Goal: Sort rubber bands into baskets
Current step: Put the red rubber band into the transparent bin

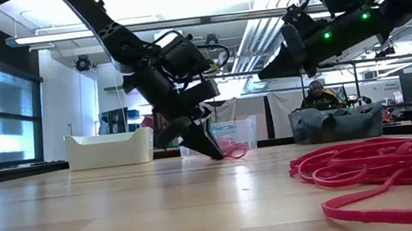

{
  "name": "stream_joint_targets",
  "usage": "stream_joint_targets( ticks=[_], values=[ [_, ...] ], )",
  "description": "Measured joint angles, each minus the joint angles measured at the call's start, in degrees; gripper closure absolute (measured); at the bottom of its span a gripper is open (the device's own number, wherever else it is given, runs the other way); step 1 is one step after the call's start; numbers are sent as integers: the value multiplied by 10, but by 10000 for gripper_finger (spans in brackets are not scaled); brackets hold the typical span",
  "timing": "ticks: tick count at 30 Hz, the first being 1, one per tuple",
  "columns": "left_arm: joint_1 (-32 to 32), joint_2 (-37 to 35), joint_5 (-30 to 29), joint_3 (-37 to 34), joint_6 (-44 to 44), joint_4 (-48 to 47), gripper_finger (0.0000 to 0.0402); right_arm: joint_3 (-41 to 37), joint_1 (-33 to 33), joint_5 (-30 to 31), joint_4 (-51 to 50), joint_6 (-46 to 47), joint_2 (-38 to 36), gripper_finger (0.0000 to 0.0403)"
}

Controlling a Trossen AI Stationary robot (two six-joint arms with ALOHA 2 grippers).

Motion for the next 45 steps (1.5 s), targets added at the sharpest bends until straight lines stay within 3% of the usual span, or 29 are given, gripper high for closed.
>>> stream_joint_targets(
  ticks=[9,15,19,22,38,45],
  values=[
    [9,-73,-3,-3,-55,-9,401,0,0,0,0,0,0,403],
    [29,-134,-35,-3,-79,-2,401,0,0,0,0,0,0,403],
    [42,-153,11,-1,-61,-13,401,0,0,0,0,0,0,403],
    [42,-145,46,-2,-51,-32,399,0,0,-4,0,0,0,403],
    [16,-60,46,-1,-4,-38,308,0,0,-11,-5,0,0,403],
    [18,-30,5,-1,14,-40,304,0,0,-11,-5,0,0,403]
  ],
)
